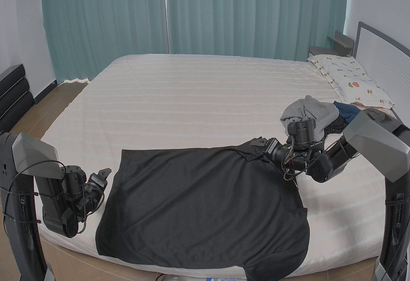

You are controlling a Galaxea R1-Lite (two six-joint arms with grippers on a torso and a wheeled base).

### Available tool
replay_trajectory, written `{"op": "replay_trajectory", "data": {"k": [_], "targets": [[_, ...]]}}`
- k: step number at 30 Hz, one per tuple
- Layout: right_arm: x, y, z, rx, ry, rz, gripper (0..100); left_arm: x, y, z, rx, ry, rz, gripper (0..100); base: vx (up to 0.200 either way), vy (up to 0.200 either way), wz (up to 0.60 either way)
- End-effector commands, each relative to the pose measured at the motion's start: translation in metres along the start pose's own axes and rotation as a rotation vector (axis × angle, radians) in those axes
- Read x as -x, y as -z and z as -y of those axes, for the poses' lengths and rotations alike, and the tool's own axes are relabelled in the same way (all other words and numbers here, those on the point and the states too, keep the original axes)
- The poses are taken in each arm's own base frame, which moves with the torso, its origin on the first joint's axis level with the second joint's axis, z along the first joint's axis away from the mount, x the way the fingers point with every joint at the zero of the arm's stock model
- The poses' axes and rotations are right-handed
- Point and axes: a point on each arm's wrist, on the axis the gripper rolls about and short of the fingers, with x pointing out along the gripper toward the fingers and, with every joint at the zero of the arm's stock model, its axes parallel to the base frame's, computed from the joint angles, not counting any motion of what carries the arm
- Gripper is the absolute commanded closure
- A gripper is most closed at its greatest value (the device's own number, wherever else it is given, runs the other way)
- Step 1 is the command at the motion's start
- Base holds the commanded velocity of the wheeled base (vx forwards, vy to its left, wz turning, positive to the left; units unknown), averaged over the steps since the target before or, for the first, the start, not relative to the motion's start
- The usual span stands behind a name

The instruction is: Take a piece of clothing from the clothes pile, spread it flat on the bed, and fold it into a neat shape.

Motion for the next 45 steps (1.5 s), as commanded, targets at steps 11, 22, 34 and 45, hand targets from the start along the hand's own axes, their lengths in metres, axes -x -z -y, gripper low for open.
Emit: {"op": "replay_trajectory", "data": {"k": [11,22,34,45], "targets": [[-0.098,0.008,0.006,0.043,0.12,-0.061,0,0.019,0.007,-0.008,0.072,-0.034,-0.024,0,0.0,0.0,0.0],[-0.113,0.008,0.011,0.084,0.179,-0.025,0,0.02,0.008,-0.008,0.071,-0.037,-0.022,0,0.0,0.0,0.0],[-0.134,-0.008,-0.005,0.163,-0.057,0.22,0,0.021,0.009,-0.009,0.069,-0.041,-0.026,0,0.0,0.0,0.0],[-0.112,-0.074,0.009,0.17,-0.125,0.333,0,0.02,0.011,-0.009,0.065,-0.052,-0.017,0,0.0,0.0,0.0]]}}
